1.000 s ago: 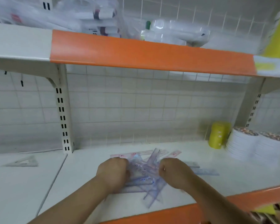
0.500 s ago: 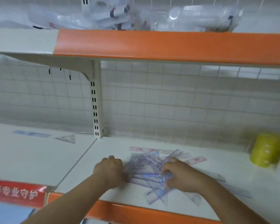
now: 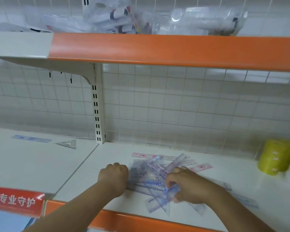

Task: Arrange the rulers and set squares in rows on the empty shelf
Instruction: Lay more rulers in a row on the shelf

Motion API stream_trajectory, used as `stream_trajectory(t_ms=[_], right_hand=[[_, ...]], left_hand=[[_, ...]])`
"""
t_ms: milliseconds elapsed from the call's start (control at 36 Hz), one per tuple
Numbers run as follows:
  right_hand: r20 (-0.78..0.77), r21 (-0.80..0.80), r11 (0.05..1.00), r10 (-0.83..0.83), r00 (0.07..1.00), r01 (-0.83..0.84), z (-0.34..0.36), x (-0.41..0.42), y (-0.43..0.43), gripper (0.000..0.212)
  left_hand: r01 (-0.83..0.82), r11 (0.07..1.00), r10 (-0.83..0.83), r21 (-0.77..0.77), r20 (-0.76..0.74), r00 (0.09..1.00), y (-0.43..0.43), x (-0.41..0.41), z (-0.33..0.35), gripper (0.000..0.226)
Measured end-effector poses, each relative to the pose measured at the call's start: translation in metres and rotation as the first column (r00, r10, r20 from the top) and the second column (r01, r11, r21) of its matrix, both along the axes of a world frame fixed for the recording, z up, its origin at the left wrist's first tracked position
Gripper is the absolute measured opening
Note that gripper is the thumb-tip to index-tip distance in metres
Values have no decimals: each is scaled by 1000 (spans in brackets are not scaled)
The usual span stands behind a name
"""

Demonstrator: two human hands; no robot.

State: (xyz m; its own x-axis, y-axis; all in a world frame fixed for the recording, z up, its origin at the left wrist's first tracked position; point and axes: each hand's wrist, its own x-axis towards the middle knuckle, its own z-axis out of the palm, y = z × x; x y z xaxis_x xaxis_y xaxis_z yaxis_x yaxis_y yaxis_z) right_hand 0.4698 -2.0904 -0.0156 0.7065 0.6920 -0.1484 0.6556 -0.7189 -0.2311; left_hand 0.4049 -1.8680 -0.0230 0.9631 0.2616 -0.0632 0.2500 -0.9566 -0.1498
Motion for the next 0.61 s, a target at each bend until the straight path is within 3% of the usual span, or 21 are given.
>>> stream_trajectory(t_ms=[611], right_hand=[[69, -53, 998, -29, 997, 33, 2, -8, -2, 38]], left_hand=[[-45, 995, 42, -87, -34, 999, 7, -2, -2, 35]])
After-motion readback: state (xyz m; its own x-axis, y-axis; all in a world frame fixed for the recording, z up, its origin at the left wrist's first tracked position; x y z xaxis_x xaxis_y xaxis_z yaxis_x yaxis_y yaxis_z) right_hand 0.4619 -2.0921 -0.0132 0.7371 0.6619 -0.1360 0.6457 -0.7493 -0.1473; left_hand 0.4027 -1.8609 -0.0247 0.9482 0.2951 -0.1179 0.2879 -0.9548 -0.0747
